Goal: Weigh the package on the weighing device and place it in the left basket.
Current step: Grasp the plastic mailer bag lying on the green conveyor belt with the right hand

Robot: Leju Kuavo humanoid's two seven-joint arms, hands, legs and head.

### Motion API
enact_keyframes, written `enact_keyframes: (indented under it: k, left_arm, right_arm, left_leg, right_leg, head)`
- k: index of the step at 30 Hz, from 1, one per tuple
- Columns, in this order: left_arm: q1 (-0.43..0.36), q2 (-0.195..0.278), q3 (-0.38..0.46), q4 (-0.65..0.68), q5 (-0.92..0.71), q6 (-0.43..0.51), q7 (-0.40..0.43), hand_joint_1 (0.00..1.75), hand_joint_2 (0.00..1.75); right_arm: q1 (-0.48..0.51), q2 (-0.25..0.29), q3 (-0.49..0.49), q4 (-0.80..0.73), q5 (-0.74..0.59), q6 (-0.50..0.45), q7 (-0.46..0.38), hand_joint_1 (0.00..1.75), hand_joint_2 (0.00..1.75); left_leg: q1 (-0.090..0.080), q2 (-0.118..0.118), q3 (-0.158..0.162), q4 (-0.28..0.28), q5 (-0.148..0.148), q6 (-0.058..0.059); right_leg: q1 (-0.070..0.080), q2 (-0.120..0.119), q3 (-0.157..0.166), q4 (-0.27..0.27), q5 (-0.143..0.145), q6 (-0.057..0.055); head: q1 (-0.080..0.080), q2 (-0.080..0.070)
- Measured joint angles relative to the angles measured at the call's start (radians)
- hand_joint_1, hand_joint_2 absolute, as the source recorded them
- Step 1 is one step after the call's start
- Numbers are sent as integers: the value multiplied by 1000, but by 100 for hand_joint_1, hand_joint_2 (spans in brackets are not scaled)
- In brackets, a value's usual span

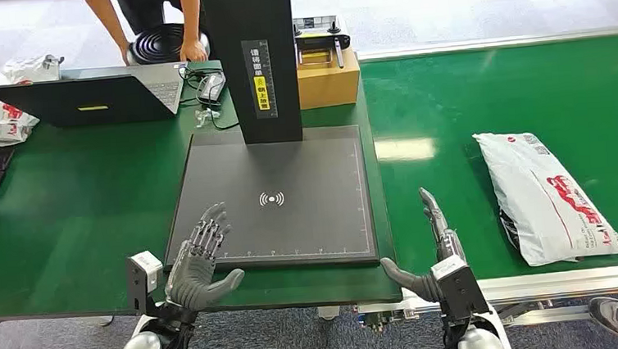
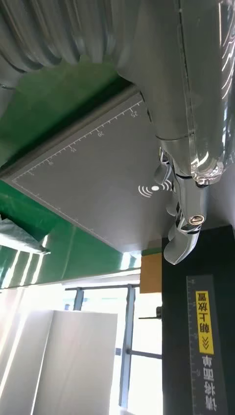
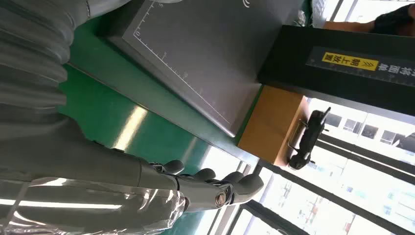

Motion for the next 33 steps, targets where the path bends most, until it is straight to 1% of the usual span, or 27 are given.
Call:
enact_keyframes:
  k: [11, 33]
  left_arm:
    - [4, 0, -1, -16, 35, -28, -21, 0, 175]
    - [7, 0, 4, -44, 54, -34, -36, 0, 175]
  right_arm:
    - [0, 0, -1, 0, -10, 4, -4, 0, 175]
    - [-5, 0, -1, -8, 2, 3, -9, 0, 175]
  left_leg:
    - [0, 0, 0, 0, 0, 0]
    - [0, 0, 0, 0, 0, 0]
  right_leg:
    - [0, 0, 0, 0, 0, 0]
    - [0, 0, 0, 0, 0, 0]
  head:
    - [0, 0]
    - [0, 0]
